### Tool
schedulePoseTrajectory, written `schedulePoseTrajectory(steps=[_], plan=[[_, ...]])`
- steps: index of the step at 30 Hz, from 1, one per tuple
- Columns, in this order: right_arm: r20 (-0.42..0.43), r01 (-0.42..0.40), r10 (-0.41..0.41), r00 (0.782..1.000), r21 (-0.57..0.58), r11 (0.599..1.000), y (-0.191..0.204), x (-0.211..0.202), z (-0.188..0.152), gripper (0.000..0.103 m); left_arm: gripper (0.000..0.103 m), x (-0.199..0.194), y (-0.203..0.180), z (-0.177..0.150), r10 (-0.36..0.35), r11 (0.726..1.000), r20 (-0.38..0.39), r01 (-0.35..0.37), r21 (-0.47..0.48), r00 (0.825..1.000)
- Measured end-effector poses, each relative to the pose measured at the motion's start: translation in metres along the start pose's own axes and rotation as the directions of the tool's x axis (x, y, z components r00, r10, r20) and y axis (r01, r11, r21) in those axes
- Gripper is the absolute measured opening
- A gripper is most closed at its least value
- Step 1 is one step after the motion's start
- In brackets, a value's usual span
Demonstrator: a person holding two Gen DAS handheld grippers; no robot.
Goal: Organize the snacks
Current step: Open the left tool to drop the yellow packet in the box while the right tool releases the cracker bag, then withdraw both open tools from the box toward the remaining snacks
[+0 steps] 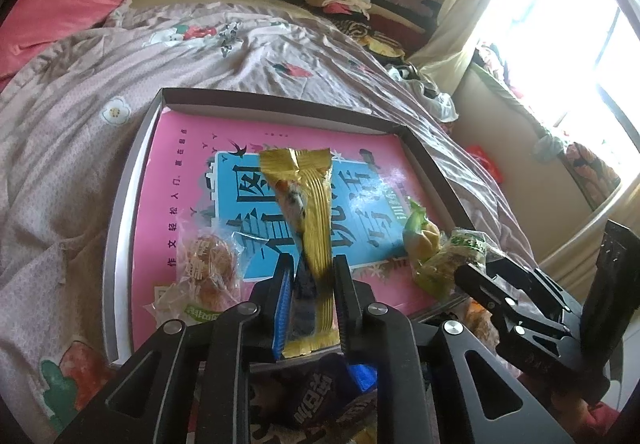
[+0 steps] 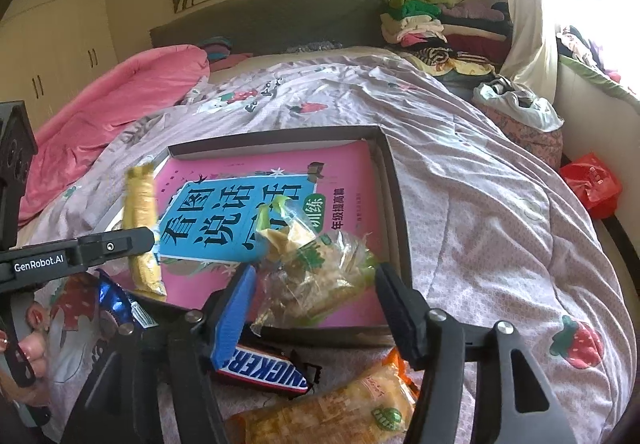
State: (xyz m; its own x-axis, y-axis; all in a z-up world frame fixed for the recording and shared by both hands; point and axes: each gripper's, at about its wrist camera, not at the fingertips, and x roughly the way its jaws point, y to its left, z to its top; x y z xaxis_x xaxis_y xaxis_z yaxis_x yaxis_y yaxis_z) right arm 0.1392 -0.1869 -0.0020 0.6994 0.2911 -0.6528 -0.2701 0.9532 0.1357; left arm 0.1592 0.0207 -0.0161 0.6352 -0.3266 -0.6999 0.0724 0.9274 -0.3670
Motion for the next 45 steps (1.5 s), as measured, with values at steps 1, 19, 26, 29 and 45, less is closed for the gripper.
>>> schedulePoseTrajectory(steps=[1, 19, 26, 29, 45], plan=[[0.001, -0.002, 0.002, 1.0, 0.002, 1.0, -0.001, -0.001, 0.001, 0.062, 0.021, 0.0, 0.0, 0.0, 0.0, 1.0, -0.001, 0.0, 0.001, 1.0], [0.023, 0.008, -0.009, 1.0, 0.02, 1.0, -0.006, -0.014, 0.001, 0.068, 0.039, -0.011, -0.004, 0.0, -0.01, 1.0, 0.013, 0.01, -0.003, 1.0], [0.038, -0.003, 0.002, 0.999, 0.035, 0.999, -0.007, -0.02, 0.004, 0.073, 0.051, -0.018, -0.004, 0.001, 0.001, 1.0, 0.024, -0.001, -0.006, 1.0], [0.039, -0.006, 0.004, 0.999, 0.038, 0.999, -0.008, -0.022, 0.004, 0.073, 0.055, -0.022, -0.002, 0.002, 0.002, 1.0, 0.03, -0.002, -0.014, 1.0], [0.053, -0.008, 0.005, 0.999, 0.068, 0.998, -0.009, -0.037, 0.008, 0.079, 0.075, -0.042, 0.003, 0.004, 0.027, 0.999, 0.056, -0.025, -0.048, 0.998]])
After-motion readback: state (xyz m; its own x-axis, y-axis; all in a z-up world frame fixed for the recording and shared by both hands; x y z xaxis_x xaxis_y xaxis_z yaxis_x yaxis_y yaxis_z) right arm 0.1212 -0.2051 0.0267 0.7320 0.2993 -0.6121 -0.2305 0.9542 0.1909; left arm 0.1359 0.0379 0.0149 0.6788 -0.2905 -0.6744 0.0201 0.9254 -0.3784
